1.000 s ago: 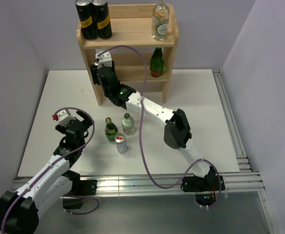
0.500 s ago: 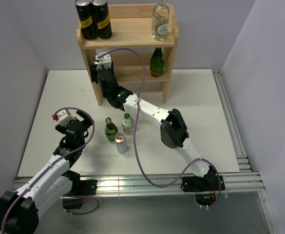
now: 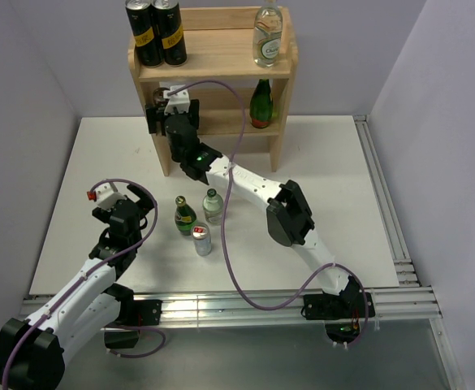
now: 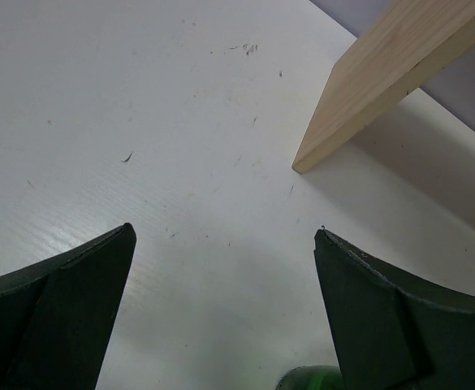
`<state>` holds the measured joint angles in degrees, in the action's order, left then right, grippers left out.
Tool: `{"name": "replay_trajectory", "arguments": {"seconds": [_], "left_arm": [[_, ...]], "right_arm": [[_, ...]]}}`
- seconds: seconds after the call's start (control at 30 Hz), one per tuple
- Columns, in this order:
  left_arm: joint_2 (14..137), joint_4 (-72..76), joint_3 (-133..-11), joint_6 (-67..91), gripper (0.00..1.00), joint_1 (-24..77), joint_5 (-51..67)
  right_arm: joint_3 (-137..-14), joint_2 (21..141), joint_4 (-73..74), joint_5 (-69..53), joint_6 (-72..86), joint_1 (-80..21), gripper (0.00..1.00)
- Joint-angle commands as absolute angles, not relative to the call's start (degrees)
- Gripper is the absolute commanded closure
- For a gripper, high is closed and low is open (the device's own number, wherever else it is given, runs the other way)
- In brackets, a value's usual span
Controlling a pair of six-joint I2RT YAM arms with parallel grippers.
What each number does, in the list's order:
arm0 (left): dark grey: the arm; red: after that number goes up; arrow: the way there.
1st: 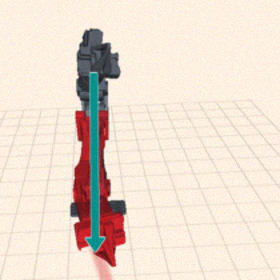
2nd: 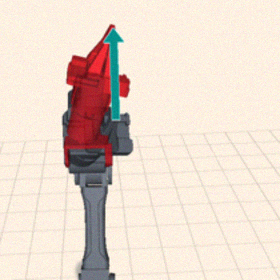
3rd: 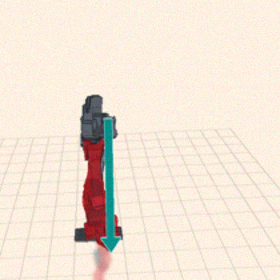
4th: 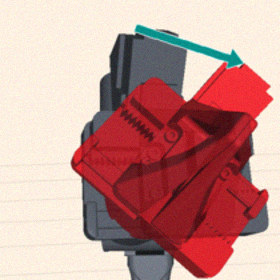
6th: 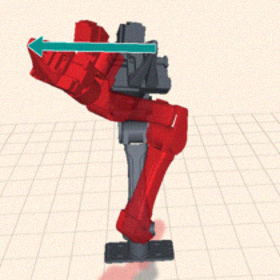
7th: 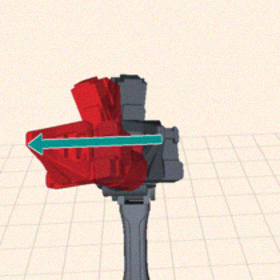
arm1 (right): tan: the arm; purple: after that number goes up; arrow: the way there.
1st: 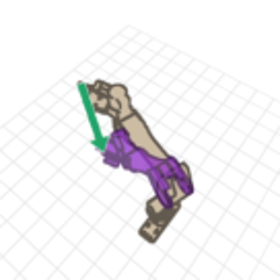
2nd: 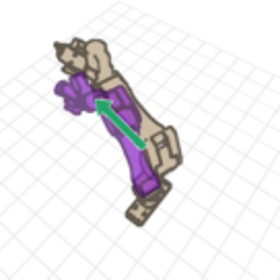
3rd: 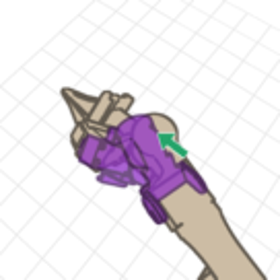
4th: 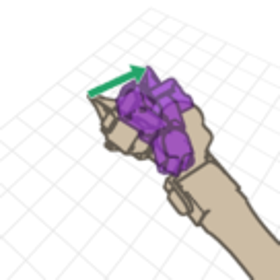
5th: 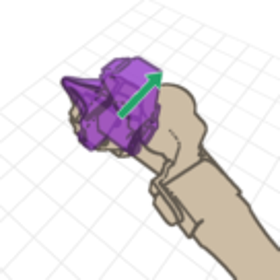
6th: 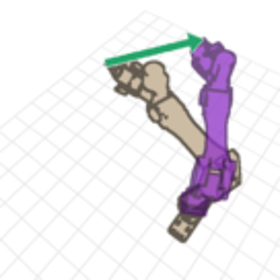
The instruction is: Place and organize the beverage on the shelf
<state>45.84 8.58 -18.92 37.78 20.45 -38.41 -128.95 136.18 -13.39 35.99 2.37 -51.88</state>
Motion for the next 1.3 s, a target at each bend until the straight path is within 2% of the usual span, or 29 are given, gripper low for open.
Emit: {"name": "replay_trajectory", "arguments": {"seconds": [0.0,0.67,0.9,1.03,1.27], "left_arm": [[45.4,9.6,-20.7,38.2,0.01,20.6,-39.0],[45.4,9.3,-20.8,38.2,0.01,20.6,-39.8],[45.9,9.1,-21.1,38.2,0.01,20.6,-40.0],[45.5,8.4,-21.7,37.4,0.05,20.7,-39.3],[44.2,1.9,-26.4,37.6,0.06,24.5,-38.8]], "right_arm": [[-127.0,135.4,-16.6,36.8,2.6,-52.3,0.0],[-107.3,122.0,-19.0,32.4,5.6,-54.2,0.0],[-94.9,113.4,-21.2,34.8,7.4,-56.6,0.0],[-88.5,106.3,-21.4,37.0,9.3,-58.6,0.0],[-69.3,92.6,-24.0,44.2,13.6,-63.4,0.0]]}}
